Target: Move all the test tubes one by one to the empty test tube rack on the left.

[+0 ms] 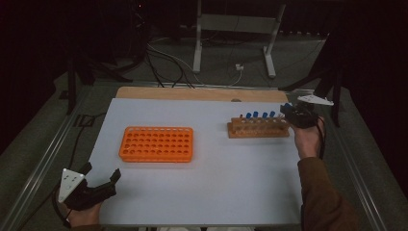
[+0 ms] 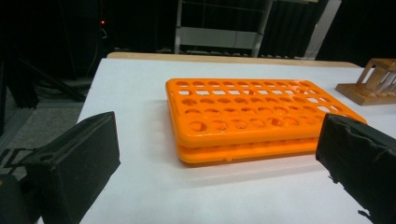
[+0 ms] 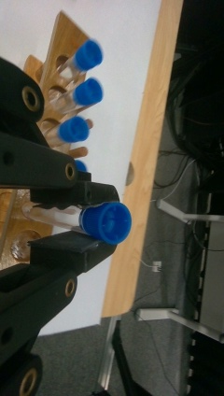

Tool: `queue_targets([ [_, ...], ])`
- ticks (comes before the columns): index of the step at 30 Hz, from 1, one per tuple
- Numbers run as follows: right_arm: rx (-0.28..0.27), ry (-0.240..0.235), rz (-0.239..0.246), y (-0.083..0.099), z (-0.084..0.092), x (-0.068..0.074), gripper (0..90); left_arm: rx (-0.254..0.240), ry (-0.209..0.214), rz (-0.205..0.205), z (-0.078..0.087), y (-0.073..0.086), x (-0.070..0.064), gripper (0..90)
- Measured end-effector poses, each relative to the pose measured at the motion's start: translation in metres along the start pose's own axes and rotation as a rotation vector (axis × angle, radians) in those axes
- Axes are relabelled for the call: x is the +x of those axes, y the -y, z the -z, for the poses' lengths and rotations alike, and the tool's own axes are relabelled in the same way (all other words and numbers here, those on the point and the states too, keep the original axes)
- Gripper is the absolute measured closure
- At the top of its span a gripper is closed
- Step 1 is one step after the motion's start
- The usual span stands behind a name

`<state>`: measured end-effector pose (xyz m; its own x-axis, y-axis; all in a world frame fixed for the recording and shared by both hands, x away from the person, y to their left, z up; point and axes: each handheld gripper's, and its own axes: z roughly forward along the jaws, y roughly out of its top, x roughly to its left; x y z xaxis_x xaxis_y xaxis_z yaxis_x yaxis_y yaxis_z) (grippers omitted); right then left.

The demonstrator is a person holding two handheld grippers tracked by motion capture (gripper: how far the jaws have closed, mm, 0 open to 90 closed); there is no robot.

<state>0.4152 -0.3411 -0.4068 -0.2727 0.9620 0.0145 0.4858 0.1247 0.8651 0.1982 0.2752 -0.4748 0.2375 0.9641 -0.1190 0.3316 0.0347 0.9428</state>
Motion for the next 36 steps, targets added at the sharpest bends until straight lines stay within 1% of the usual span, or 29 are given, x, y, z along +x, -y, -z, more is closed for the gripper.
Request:
queue_targets([
  [4, -0.03, -0.012, 0.013, -0.009, 0.014, 0.001, 76.3, 0.009, 0.014, -0.009, -0.001, -0.001, -0.001, 0.8],
  [6, -0.04, -0.017, 0.046, -0.012, 0.021, 0.004, 76.2, 0.016, 0.022, -0.015, -0.002, -0.001, -0.002, 0.8],
  [8, -0.045, -0.023, 0.065, -0.014, 0.028, 0.006, 76.2, 0.025, 0.024, -0.025, -0.003, -0.002, -0.004, 0.8],
  [12, -0.045, -0.058, 0.064, -0.014, 0.034, 0.008, 76.2, 0.018, 0.033, -0.033, -0.005, -0.007, -0.01, 0.8],
  [14, -0.034, -0.073, 0.066, -0.013, 0.035, 0.011, 76.3, 0.006, 0.047, -0.041, -0.005, -0.012, -0.015, 0.8],
  [16, -0.026, -0.088, 0.076, -0.012, 0.036, 0.015, 76.2, 0.008, 0.07, -0.073, -0.008, -0.018, -0.021, 0.8],
  [18, -0.017, -0.108, 0.092, -0.011, 0.037, 0.02, 76.2, 0.003, 0.096, -0.092, -0.01, -0.022, -0.025, 0.8],
  [21, -0.011, -0.137, 0.109, -0.011, 0.04, 0.029, 76.2, -0.006, 0.119, -0.115, -0.014, -0.03, -0.032, 0.8],
  [24, -0.017, -0.175, 0.115, -0.013, 0.043, 0.039, 76.2, -0.001, 0.138, -0.156, -0.022, -0.037, -0.041, 0.8],
  [27, -0.022, -0.213, 0.141, -0.014, 0.046, 0.052, 76.2, 0.007, 0.174, -0.17, -0.031, -0.043, -0.049, 0.8],
  [29, -0.018, -0.238, 0.16, -0.015, 0.048, 0.061, 76.2, 0.022, 0.213, -0.174, -0.039, -0.049, -0.057, 0.8],
  [32, -0.018, -0.296, 0.162, -0.017, 0.051, 0.071, 76.1, 0.035, 0.266, -0.194, -0.049, -0.055, -0.071, 0.8],
  [34, -0.018, -0.325, 0.168, -0.017, 0.052, 0.078, 76.1, 0.038, 0.299, -0.204, -0.056, -0.058, -0.08, 0.8],
  [36, -0.016, -0.352, 0.171, -0.018, 0.054, 0.085, 76.1, 0.038, 0.322, -0.213, -0.063, -0.061, -0.088, 0.8],
])
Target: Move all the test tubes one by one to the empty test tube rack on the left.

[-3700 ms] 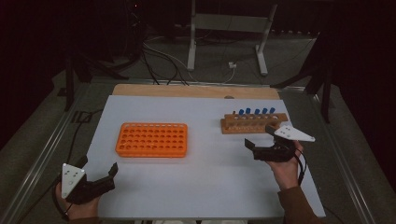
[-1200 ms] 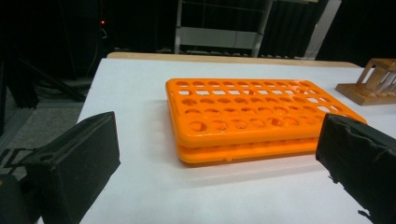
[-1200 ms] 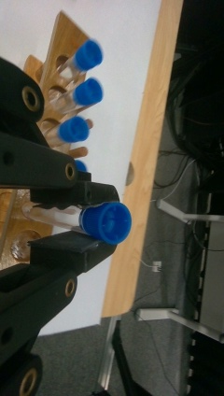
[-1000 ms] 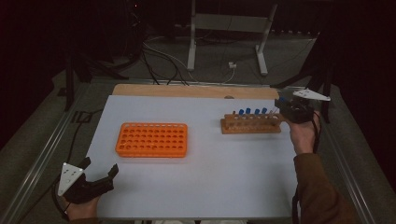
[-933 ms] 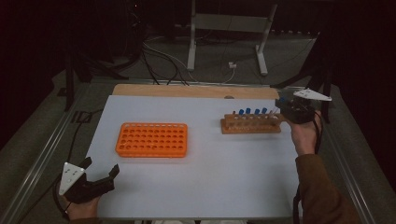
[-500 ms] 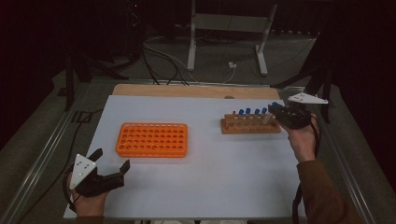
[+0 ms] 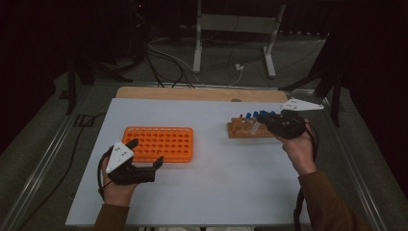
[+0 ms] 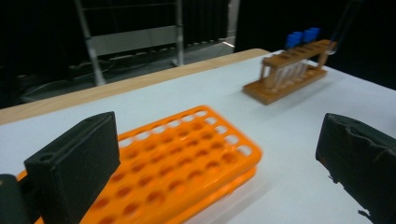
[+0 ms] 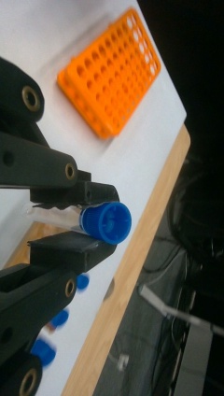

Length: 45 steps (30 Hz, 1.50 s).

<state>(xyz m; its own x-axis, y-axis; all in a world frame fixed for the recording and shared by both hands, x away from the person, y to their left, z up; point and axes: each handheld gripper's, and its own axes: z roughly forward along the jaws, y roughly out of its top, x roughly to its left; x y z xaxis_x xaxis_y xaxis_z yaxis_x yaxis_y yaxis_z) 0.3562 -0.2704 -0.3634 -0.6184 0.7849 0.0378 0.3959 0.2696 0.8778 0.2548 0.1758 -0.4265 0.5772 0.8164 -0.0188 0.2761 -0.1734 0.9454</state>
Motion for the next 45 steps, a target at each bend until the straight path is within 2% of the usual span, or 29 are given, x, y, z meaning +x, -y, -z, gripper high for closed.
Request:
queue_targets([
  [5, 0.018, -0.058, 0.018, -0.001, -0.01, 0.018, 76.1, -0.007, 0.066, 0.014, -0.029, -0.013, -0.019, 1.6],
  [8, 0.033, -0.082, 0.043, 0.0, -0.021, 0.031, 76.1, -0.008, 0.104, -0.004, -0.048, -0.021, -0.034, 4.0],
  [12, 0.036, -0.122, 0.051, 0.0, -0.032, 0.047, 76.2, -0.003, 0.126, -0.035, -0.072, -0.029, -0.054, 4.9],
  [15, 0.037, -0.16, 0.06, 0.0, -0.038, 0.061, 76.1, 0.003, 0.142, -0.043, -0.086, -0.033, -0.066, 6.8],
  [18, 0.029, -0.192, 0.063, 0.001, -0.041, 0.072, 76.1, 0.003, 0.136, -0.071, -0.099, -0.034, -0.079, 14.3],
  [20, 0.026, -0.206, 0.056, 0.002, -0.043, 0.077, 76.1, 0.009, 0.141, -0.075, -0.106, -0.034, -0.085, 18.8],
  [23, 0.025, -0.222, 0.056, 0.001, -0.045, 0.082, 76.1, 0.019, 0.151, -0.098, -0.115, -0.034, -0.095, 31.7],
  [26, 0.025, -0.243, 0.059, 0.0, -0.045, 0.086, 76.1, 0.016, 0.14, -0.118, -0.119, -0.036, -0.102, 44.5],
  [33, 0.027, -0.273, 0.05, 0.0, -0.048, 0.091, 76.1, 0.019, 0.164, -0.112, -0.121, -0.037, -0.104, 66.1],
  [38, 0.035, -0.289, 0.045, 0.001, -0.048, 0.091, 76.1, 0.011, 0.169, -0.107, -0.12, -0.038, -0.103, 75.4],
  [42, 0.024, -0.304, 0.053, 0.001, -0.047, 0.09, 75.2, 0.0, 0.152, -0.137, -0.119, -0.038, -0.104, 77.8],
  [45, -0.006, -0.321, 0.046, 0.001, -0.044, 0.088, 61.8, 0.009, 0.137, -0.134, -0.119, -0.037, -0.099, 78.0],
])
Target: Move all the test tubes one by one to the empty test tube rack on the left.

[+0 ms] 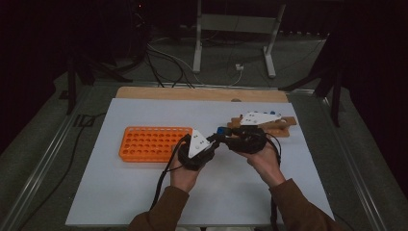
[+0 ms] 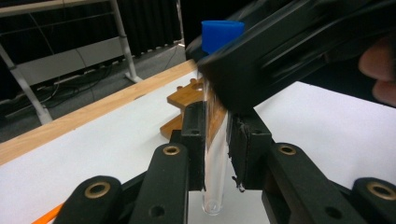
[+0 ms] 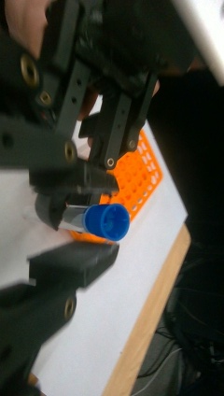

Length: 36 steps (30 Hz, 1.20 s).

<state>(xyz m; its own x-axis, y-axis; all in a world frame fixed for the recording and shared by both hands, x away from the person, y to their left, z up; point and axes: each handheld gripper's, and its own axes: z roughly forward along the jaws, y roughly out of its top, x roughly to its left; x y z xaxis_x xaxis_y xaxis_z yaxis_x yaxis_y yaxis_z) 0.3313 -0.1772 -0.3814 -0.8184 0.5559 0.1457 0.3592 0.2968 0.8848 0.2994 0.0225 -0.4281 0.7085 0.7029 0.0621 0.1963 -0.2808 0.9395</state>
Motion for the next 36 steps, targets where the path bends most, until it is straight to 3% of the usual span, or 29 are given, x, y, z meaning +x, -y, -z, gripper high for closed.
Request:
queue_targets([
  [4, -0.011, 0.026, 0.017, 0.0, 0.007, -0.001, 42.8, -0.004, -0.019, 0.028, 0.003, 0.004, 0.01, 78.0],
  [7, -0.004, 0.045, 0.011, 0.004, 0.012, -0.004, 33.8, -0.019, -0.047, 0.044, 0.008, 0.008, 0.016, 78.1],
  [9, -0.006, 0.111, 0.015, 0.01, 0.015, -0.006, 25.3, -0.019, -0.062, 0.059, 0.012, 0.014, 0.022, 78.1],
  [12, -0.002, 0.144, -0.003, 0.018, 0.018, -0.013, 14.6, -0.013, -0.08, 0.079, 0.014, 0.021, 0.029, 78.1],
  [16, 0.015, 0.227, -0.007, 0.03, 0.024, -0.021, 3.9, -0.002, -0.099, 0.104, 0.018, 0.033, 0.038, 78.1],
  [25, 0.013, 0.306, -0.022, 0.051, 0.041, -0.031, 0.0, 0.019, -0.127, 0.118, 0.019, 0.045, 0.044, 78.0],
  [32, 0.015, 0.335, -0.047, 0.071, 0.044, -0.036, 0.0, 0.031, -0.145, 0.117, 0.023, 0.05, 0.049, 77.9],
  [36, 0.006, 0.345, -0.067, 0.078, 0.046, -0.038, 0.0, 0.031, -0.154, 0.143, 0.025, 0.055, 0.053, 77.8],
])
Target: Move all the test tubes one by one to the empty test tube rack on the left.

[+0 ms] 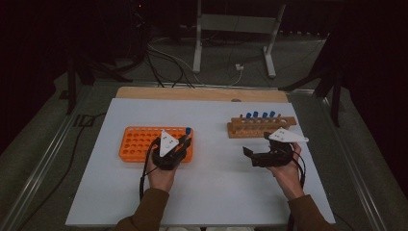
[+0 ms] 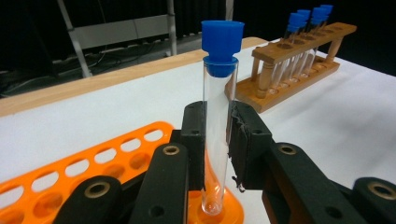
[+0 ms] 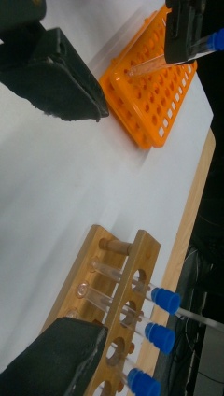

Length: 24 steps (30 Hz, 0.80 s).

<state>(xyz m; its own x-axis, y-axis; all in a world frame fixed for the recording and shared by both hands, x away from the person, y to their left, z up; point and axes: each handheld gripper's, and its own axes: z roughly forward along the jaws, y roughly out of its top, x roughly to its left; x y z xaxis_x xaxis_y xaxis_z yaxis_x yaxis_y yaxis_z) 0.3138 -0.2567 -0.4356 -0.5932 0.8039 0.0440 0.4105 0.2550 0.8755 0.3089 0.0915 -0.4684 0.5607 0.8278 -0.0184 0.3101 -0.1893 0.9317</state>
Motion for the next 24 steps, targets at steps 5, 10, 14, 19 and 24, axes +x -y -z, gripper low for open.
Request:
queue_targets([
  [5, -0.022, 0.007, -0.006, 0.004, 0.004, 0.0, 0.0, 0.018, 0.002, 0.025, -0.001, 0.009, 0.004, 77.7],
  [10, -0.03, 0.003, -0.013, 0.009, 0.002, 0.001, 0.0, 0.066, 0.003, 0.012, -0.004, 0.017, 0.003, 77.6],
  [14, -0.026, 0.01, -0.003, 0.01, 0.002, 0.001, 0.0, 0.097, 0.0, -0.016, -0.007, 0.021, 0.0, 77.7],
  [19, -0.018, 0.014, -0.008, 0.013, 0.003, -0.001, 0.0, 0.108, 0.001, -0.02, -0.006, 0.022, 0.001, 77.8],
  [24, -0.01, 0.016, -0.017, 0.016, 0.002, -0.003, 0.0, 0.116, -0.001, -0.02, -0.006, 0.023, -0.001, 77.7],
])
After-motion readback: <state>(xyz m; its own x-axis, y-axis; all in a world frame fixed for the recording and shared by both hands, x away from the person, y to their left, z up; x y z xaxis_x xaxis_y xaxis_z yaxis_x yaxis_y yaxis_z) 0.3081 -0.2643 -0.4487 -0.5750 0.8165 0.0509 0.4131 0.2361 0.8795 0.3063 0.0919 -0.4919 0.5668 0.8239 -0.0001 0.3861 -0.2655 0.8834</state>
